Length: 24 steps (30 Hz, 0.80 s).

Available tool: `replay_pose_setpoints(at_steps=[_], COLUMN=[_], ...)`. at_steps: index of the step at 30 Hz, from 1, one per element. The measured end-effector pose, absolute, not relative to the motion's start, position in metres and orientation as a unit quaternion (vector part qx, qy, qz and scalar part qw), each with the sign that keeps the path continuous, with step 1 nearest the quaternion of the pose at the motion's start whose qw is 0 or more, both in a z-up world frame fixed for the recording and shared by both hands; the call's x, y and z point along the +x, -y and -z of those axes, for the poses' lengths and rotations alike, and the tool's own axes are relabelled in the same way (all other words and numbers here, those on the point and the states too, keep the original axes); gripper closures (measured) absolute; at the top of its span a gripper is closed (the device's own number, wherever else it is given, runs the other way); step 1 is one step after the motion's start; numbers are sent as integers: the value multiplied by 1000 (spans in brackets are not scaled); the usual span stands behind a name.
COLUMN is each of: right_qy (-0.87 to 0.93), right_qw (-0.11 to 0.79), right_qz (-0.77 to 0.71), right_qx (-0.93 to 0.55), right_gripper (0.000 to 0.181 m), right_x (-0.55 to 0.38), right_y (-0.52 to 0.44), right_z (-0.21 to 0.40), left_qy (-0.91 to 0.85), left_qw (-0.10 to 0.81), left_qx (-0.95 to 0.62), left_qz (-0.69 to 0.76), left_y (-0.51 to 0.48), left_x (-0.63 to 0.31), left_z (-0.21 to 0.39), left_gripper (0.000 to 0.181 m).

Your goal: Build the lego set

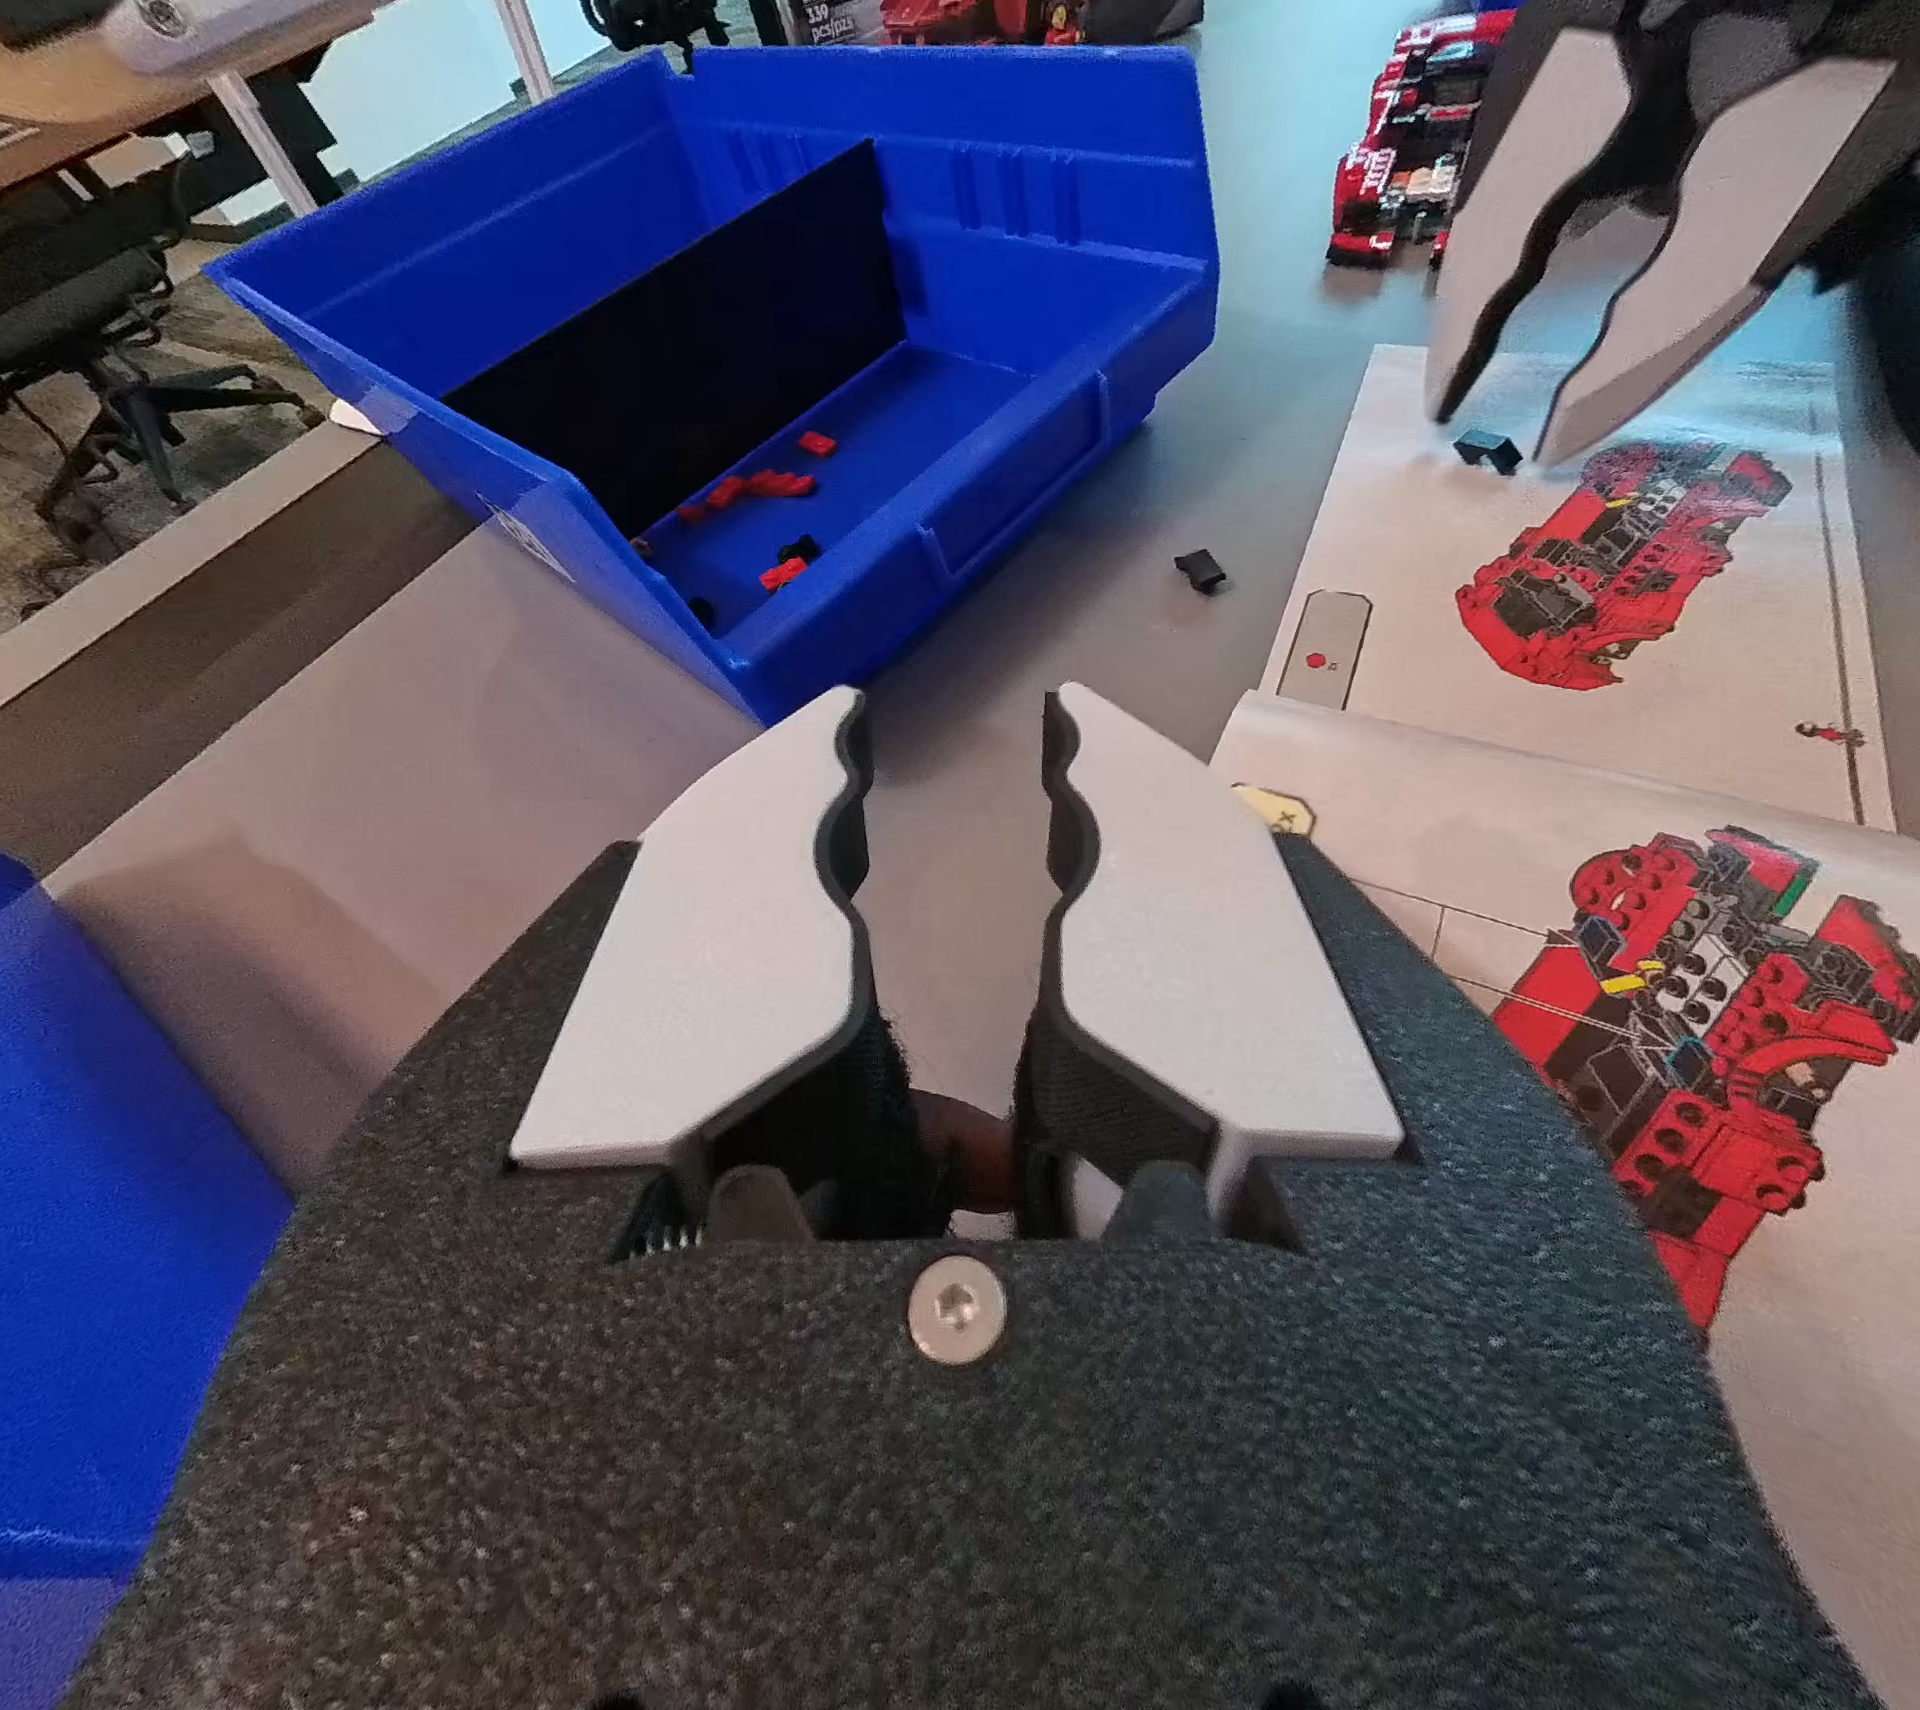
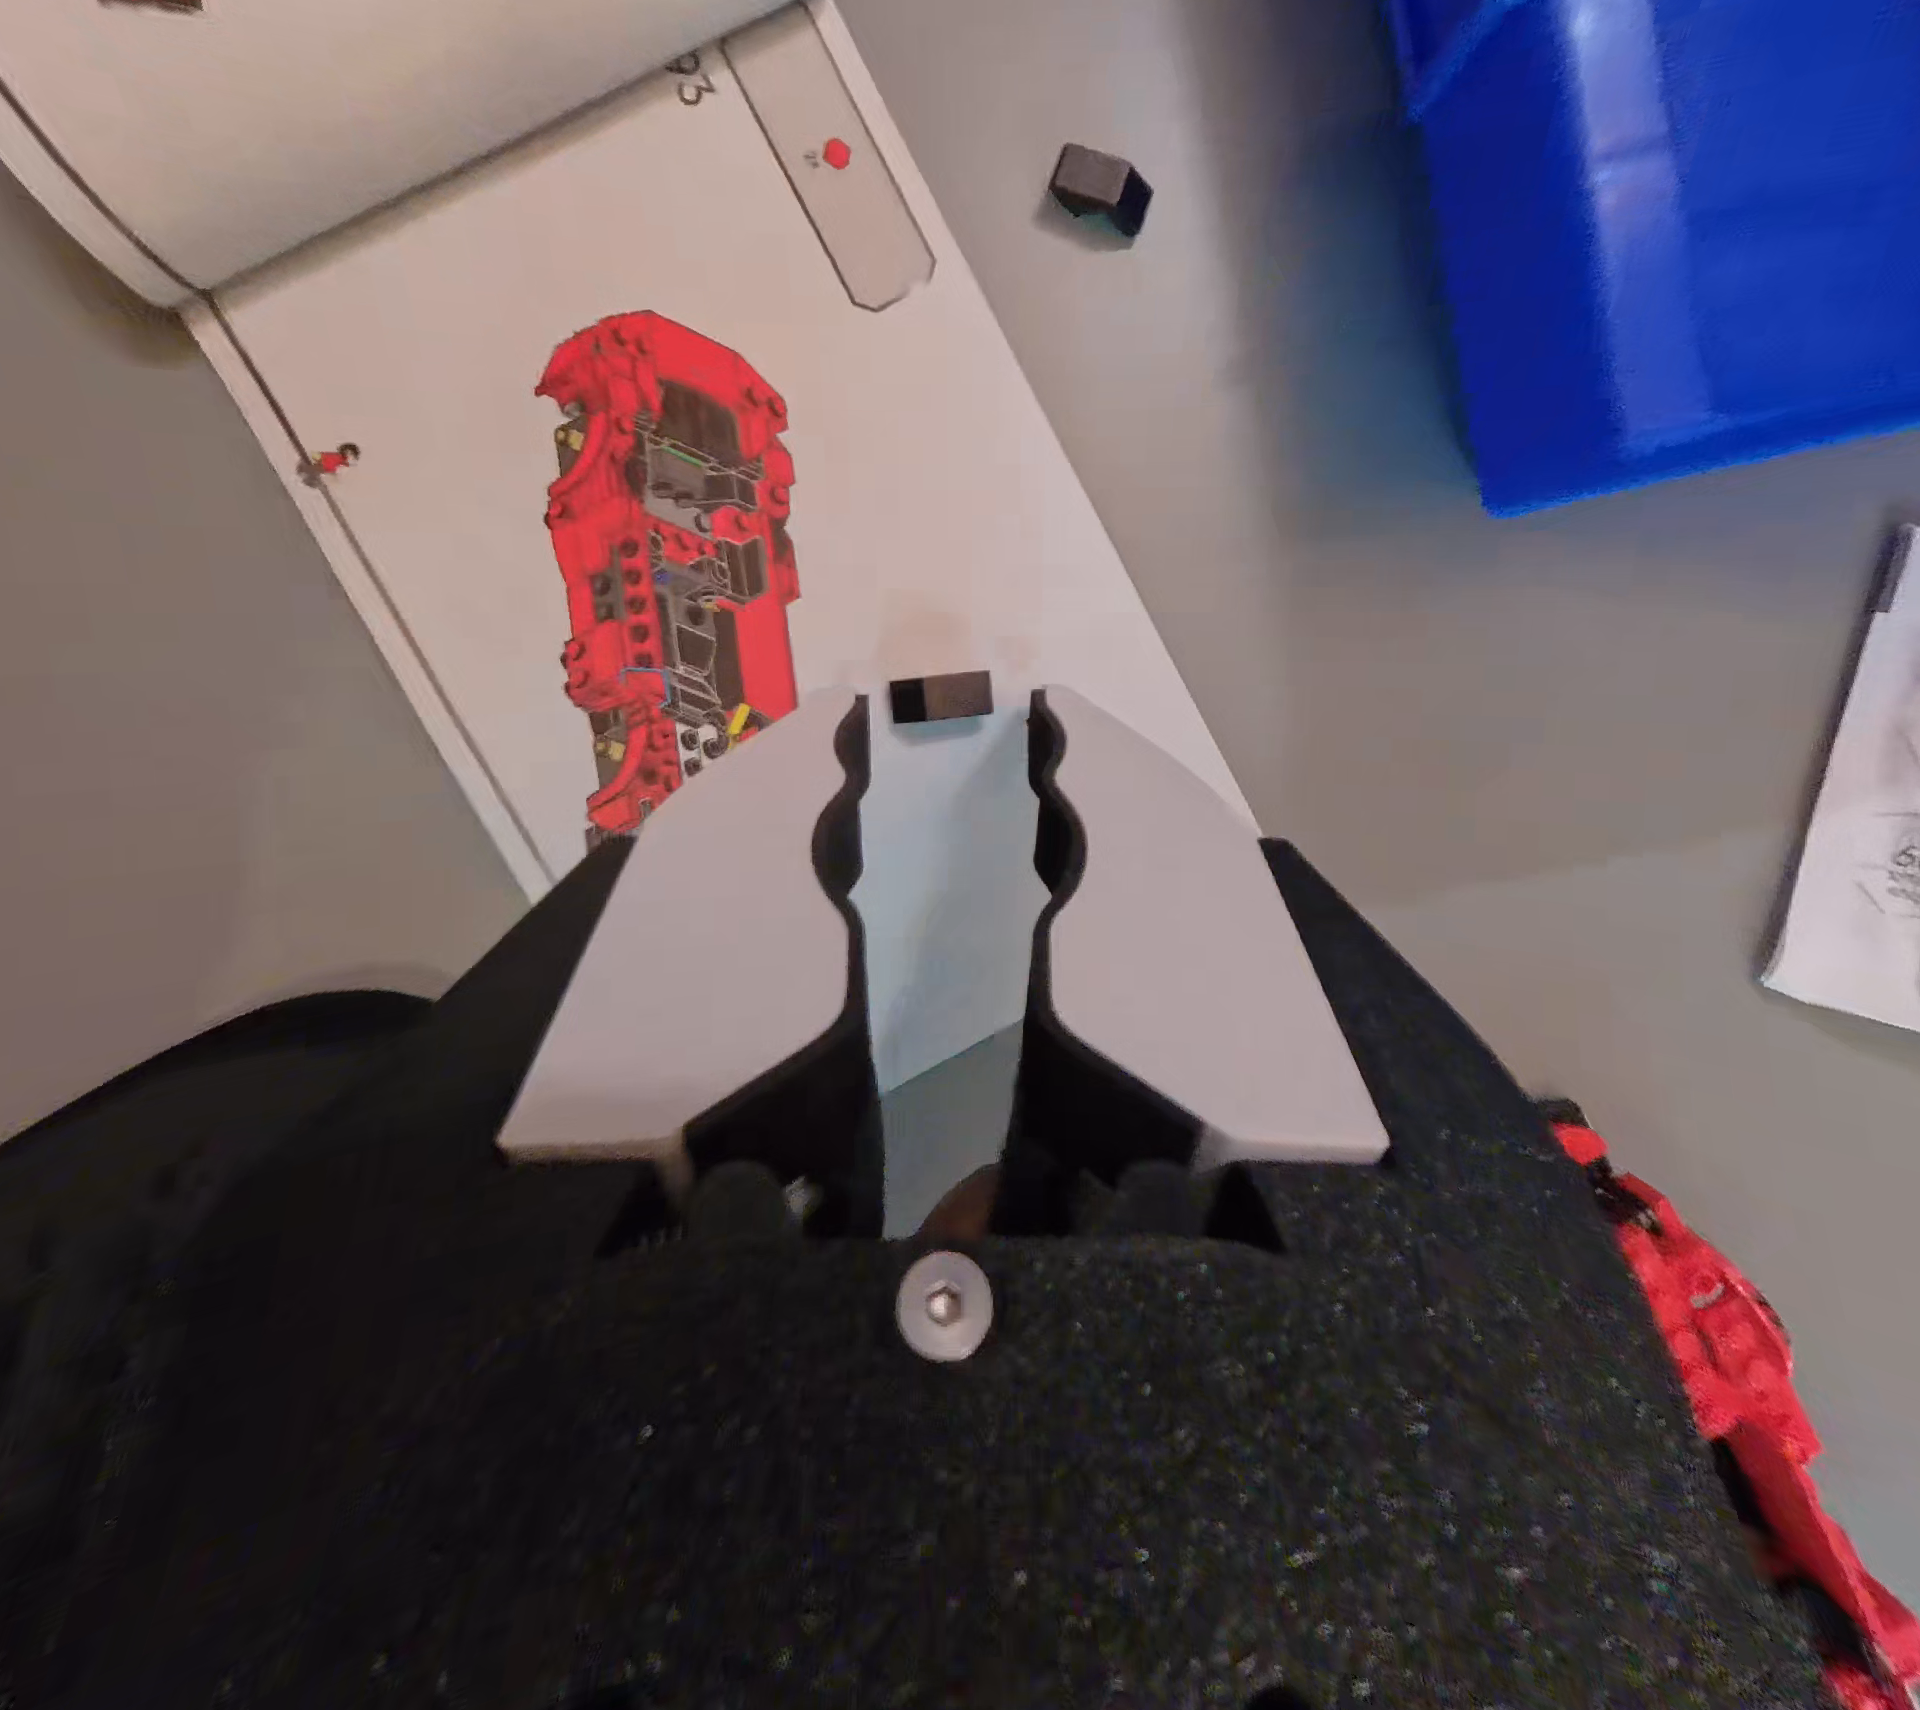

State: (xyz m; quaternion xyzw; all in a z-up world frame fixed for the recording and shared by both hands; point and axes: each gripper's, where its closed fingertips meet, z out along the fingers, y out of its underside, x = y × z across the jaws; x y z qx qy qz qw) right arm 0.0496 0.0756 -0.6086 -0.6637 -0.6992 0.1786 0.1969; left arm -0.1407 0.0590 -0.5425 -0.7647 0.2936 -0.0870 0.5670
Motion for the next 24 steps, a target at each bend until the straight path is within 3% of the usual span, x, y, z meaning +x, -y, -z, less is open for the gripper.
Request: replay_pose_setpoints(at_steps=[3,7,11,13,15,19,24], right_qy=[697,672,689,712,725,715,626], right_qw=[220,257,299,284,239,210,162], right_qz=[-186,-235,-283,-298,-326,-338,-411], right_qx=[-657,-654,-596,-568,-557,-575,-643], right_gripper=[156,137,161,173,171,166,171], right_x=[45,33,-2,-22,-37,-49,-34], right_y=[-76,-73,-37,-12,9,14,8], right_z=[608,586,558,564,578,601,606], left_qy=[-295,-242,-262,-300,-308,-277,-278], left_qw=[575,612,582,535,504,518,535], left_qx=[-759,-752,-768,-784,-799,-807,-794], left_qz=[86,42,48,101,110,51,84], left_y=[-58,-64,-55,-43,-38,-48,-47], left_x=[-144,-175,-177,-161,-158,-176,-164], left_z=[536,515,515,527,536,535,530], left_gripper=[151,155,164,167,169,169,169])
